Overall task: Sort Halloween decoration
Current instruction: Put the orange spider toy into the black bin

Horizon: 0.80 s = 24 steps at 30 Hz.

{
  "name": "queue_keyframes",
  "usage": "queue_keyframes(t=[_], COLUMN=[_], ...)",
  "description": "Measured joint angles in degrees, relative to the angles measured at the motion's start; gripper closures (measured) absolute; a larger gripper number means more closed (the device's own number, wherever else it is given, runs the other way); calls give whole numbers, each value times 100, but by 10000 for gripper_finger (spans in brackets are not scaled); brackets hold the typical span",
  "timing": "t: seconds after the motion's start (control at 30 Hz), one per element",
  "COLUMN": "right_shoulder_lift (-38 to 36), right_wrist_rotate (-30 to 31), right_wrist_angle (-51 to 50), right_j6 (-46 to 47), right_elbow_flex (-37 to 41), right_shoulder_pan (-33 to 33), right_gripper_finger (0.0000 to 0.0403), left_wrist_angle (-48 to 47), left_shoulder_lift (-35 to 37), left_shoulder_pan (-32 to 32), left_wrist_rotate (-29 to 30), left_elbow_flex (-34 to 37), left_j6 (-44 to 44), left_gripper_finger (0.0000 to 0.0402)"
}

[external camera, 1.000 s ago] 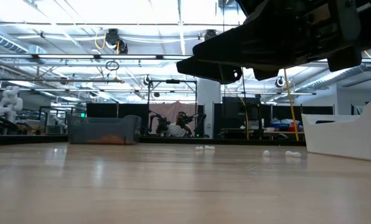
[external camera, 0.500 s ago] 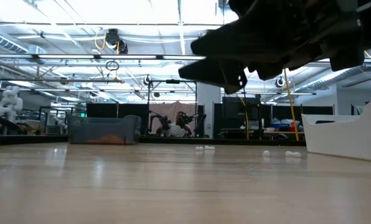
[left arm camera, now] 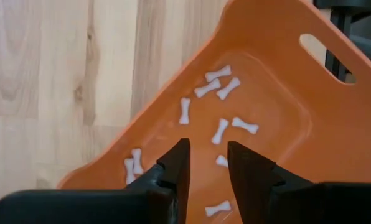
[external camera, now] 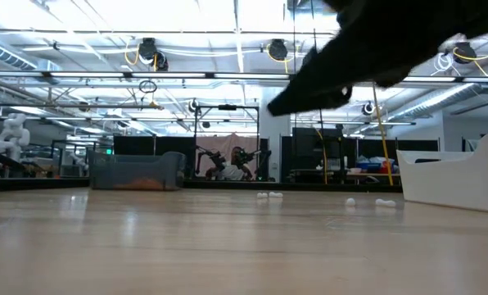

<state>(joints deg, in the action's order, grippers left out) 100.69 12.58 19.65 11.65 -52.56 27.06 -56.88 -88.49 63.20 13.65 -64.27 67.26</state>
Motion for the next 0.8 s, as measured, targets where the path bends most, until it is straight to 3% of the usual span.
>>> queue_keyframes(t=[0.27, 0.53, 0.8], right_shoulder_lift=[-421, -455, -256], right_wrist_rotate=[-33, -28, 105], right_wrist_angle=[-2585, -5069, -5594], right_j6=[967, 2869, 3705], right_elbow_flex=[-716, -1450, -1451], right_shoulder_pan=[644, 1410, 2054], right_gripper_finger=[161, 164, 223], left_wrist_angle=[-20, 41, 319], left_shoulder_lift=[20, 22, 22], left_shoulder_pan=[-19, -27, -226], left_wrist_rotate=[252, 2137, 3315], left_elbow_flex=[-147, -216, -216], left_j6=[-41, -810, -1383], left_gripper_finger=[296, 295, 295])
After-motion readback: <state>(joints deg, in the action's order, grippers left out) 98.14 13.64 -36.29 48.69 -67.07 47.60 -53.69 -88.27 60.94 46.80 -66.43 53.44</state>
